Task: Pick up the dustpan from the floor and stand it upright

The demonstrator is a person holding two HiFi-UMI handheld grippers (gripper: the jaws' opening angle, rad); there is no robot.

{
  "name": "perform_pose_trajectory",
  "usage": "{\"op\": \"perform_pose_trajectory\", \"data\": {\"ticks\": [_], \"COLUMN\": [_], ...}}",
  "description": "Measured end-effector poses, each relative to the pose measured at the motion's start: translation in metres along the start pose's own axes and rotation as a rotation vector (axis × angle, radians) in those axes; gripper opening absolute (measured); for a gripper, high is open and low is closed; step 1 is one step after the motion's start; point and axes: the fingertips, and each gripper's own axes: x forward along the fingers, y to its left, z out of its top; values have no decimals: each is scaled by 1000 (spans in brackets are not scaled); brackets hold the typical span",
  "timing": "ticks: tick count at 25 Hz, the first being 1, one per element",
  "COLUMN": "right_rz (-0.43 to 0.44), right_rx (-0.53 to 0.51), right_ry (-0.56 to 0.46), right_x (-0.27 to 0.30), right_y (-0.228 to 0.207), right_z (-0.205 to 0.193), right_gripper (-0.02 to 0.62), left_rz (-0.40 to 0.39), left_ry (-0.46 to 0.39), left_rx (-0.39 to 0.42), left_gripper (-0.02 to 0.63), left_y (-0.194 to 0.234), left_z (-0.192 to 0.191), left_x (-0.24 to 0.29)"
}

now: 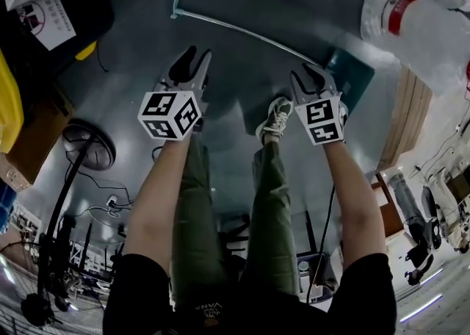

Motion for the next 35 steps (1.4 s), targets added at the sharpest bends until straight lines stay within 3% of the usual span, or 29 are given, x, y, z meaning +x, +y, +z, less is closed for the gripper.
{"op": "perform_pose_trajectory", "data": {"ticks": [8,19,28,35], "right_rz": [14,87,137,143], "right_rx": [-62,-263,-355,-402], "right_ry": [79,226,301,313], "right_x": [77,195,235,222], "right_y": [-26,-21,-10,-22], "right_z": [-39,-98,-121,-124], "right_gripper": [101,100,98,75], "left_rz": [44,70,55,43], "left_ry": [26,75,77,87], "left_rx": [-65,-83,-137,-162], "left_gripper": [169,169,169,169], "left_y": [43,96,111,100], "left_z": [-41,-90,-109,-105], "left_x": [55,95,116,122]}}
